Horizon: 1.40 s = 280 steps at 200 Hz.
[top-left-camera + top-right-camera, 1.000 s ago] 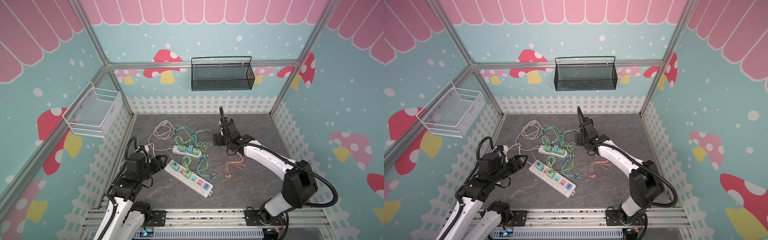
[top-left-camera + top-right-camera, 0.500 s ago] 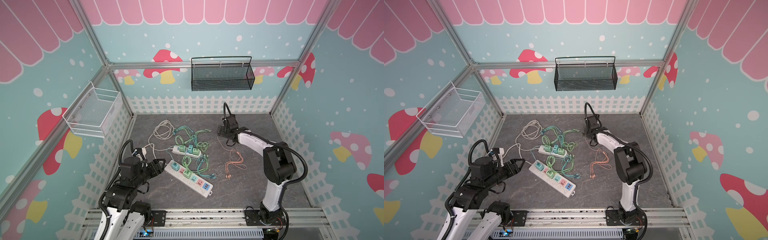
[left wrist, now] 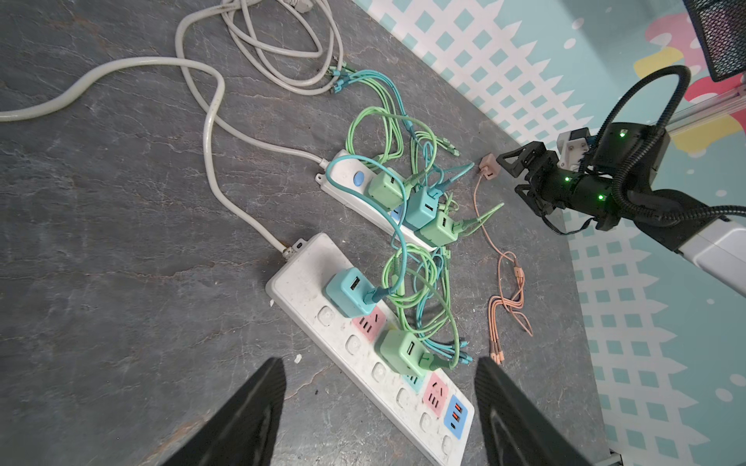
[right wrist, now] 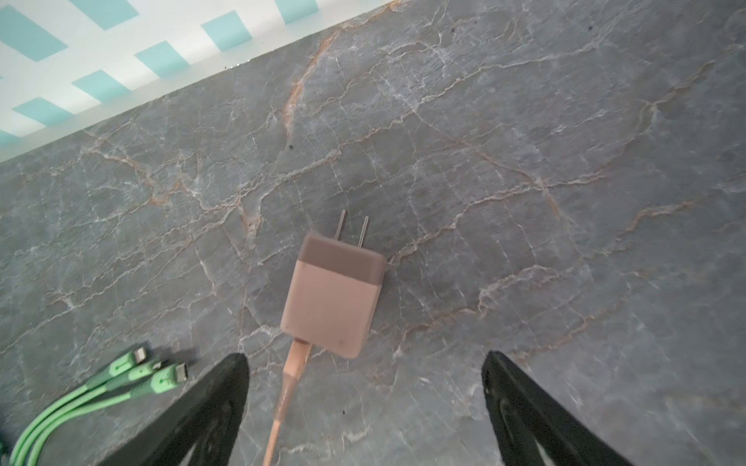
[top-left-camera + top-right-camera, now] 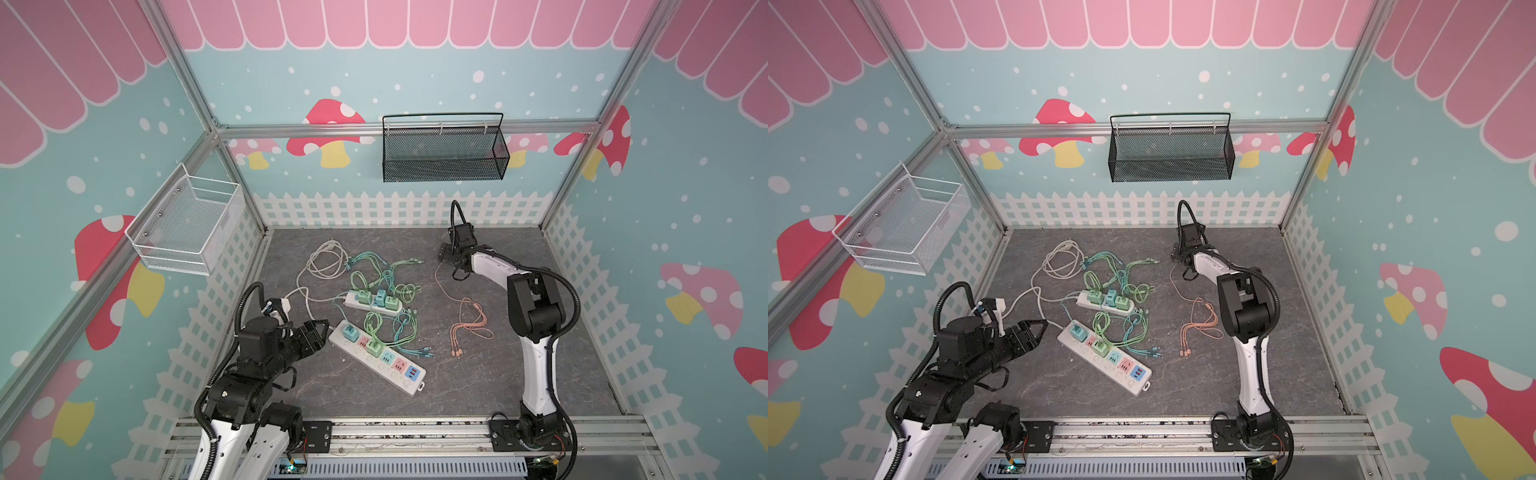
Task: Insert the plug
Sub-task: 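Move the right gripper to the pink charger and grasp it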
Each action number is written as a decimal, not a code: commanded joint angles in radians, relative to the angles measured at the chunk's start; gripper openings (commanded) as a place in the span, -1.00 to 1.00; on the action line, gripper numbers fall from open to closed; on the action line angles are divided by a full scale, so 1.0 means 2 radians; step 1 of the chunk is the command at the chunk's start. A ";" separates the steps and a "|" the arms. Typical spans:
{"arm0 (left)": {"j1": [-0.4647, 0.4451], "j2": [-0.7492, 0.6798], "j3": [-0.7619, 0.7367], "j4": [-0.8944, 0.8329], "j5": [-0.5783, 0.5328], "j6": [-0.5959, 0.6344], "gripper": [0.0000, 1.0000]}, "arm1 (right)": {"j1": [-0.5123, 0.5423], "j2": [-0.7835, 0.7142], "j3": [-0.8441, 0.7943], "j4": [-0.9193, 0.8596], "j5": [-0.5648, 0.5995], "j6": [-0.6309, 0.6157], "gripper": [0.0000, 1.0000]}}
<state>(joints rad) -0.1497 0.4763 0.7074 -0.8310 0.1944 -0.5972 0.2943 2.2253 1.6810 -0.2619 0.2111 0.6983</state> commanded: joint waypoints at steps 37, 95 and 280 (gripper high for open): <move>0.004 -0.002 0.010 -0.007 -0.011 0.007 0.48 | 0.001 0.050 0.055 -0.015 -0.011 0.002 0.76; 0.004 -0.001 0.010 -0.007 -0.014 0.007 0.48 | 0.001 0.084 0.097 -0.032 -0.023 0.000 0.52; 0.004 0.001 0.011 -0.002 -0.004 0.006 0.50 | 0.002 -0.074 -0.029 0.033 -0.066 -0.205 -0.31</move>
<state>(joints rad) -0.1497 0.4751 0.7074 -0.8337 0.1764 -0.5945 0.2951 2.2120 1.6730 -0.2771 0.1387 0.4240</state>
